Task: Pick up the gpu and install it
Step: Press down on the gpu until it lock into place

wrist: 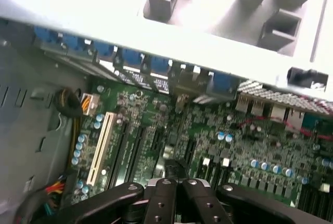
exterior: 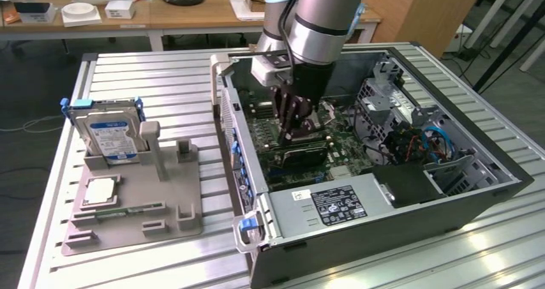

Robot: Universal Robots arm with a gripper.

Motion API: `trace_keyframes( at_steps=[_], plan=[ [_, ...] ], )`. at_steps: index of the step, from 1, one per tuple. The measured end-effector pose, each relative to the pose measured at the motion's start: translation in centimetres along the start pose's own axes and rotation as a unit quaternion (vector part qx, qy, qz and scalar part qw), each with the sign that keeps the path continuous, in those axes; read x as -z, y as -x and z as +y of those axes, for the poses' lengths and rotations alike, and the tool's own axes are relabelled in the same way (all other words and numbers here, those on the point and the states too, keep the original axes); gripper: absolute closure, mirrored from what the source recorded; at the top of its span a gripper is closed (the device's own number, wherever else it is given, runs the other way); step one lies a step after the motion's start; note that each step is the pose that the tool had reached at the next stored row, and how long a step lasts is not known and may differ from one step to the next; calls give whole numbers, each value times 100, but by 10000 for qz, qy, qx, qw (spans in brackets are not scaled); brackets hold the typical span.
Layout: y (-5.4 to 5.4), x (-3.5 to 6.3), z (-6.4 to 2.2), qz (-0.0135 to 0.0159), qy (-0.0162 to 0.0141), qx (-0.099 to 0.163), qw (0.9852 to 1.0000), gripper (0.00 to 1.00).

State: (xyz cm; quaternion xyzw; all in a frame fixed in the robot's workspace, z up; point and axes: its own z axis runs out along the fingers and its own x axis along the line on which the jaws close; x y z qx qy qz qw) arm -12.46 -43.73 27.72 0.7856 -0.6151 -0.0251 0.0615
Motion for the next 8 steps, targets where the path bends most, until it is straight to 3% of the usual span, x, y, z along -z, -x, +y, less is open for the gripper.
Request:
trace_keyframes(
  at_steps=[1, 8],
  plan=[
    [9, -3, 35, -5, 27, 9, 10000, 89],
    [38, -13, 154, -30, 141, 47, 9999, 89]
  ],
)
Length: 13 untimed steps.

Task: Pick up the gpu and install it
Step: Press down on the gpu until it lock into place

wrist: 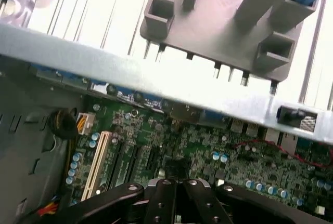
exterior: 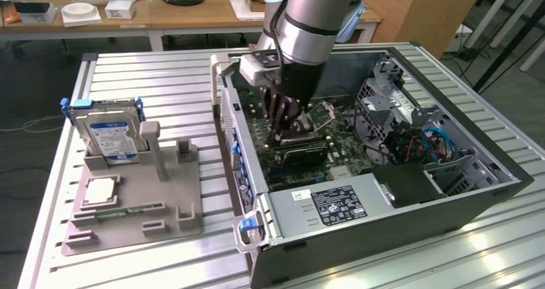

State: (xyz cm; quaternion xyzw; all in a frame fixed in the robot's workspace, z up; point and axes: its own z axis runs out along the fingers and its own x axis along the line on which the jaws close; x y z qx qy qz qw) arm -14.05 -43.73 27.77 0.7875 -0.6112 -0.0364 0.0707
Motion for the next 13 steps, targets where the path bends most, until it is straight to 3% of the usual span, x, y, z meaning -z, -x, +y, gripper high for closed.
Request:
trace_keyframes(
  at_steps=[2, 6, 8, 13],
  plan=[
    [12, -7, 45, -14, 61, 16, 10000, 89],
    [22, -2, 88, -31, 127, 36, 9999, 89],
    [22, 18, 93, -69, 119, 42, 9999, 89],
    [31, 58, 129, -118, 108, 51, 9999, 89]
  ],
)
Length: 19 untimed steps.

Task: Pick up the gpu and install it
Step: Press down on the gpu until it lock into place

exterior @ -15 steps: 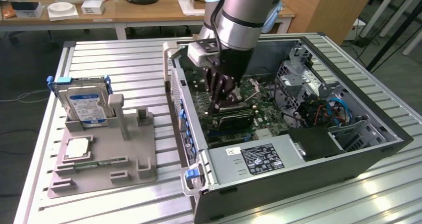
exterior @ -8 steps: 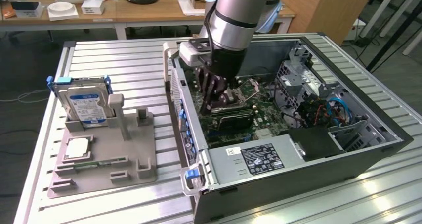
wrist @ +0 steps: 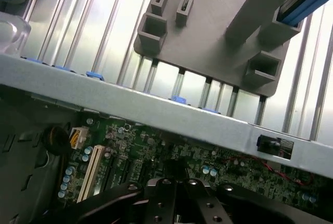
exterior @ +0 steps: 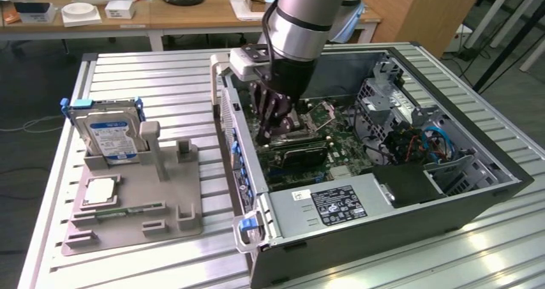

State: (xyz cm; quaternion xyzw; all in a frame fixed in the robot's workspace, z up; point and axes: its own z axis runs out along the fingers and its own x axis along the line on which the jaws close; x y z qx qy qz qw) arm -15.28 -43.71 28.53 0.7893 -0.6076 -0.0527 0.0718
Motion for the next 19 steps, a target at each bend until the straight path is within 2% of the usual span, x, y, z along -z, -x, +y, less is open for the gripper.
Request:
trace_keyframes(
  at_steps=[4, 9, 14, 16, 19],
  plan=[
    [11, 7, 38, -28, 21, 5, 10000, 89],
    [22, 27, 84, -66, 77, 12, 9999, 89],
    [24, 110, 108, -69, 81, 13, 9999, 89],
    [24, 110, 108, -65, 82, 12, 9999, 89],
    [24, 77, 101, -57, 67, 10, 10000, 89]
  ],
)
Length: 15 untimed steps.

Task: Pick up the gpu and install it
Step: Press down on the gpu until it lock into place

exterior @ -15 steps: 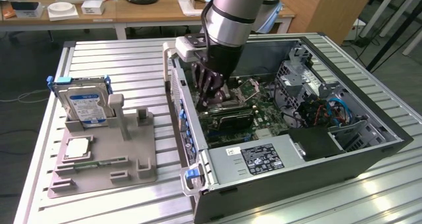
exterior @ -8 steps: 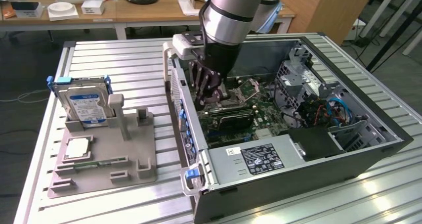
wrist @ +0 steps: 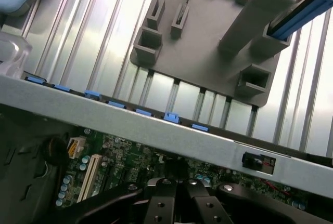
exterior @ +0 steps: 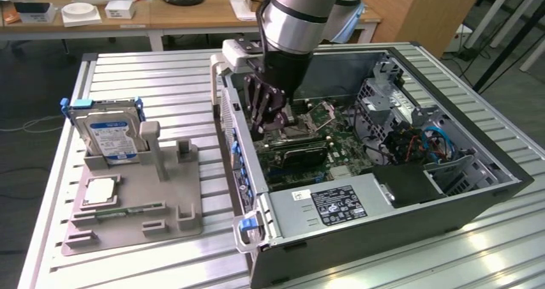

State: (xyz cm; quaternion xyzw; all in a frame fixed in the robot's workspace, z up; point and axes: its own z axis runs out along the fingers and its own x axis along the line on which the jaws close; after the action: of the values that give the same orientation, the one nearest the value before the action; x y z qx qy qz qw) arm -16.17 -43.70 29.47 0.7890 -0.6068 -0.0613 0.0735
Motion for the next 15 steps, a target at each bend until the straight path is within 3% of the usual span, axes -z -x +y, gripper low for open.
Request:
trace_keyframes(
  at_steps=[2, 3, 4, 5, 8, 9, 11, 15],
  plan=[
    [0, -8, -1, 5, -3, -2, 10000, 89],
    [1, -8, -1, 21, 1, -7, 10000, 89],
    [1, -8, 0, 61, 12, -15, 10000, 89],
    [0, -8, -1, 115, 27, -25, 9999, 89],
    [-1, -7, -1, 336, 89, -68, 9994, 89],
    [0, -8, -1, 379, 100, -76, 9992, 89],
    [3, -11, 1, 418, 109, -84, 9990, 89],
    [7, -13, 6, 431, 107, -86, 9990, 89]
  ],
)
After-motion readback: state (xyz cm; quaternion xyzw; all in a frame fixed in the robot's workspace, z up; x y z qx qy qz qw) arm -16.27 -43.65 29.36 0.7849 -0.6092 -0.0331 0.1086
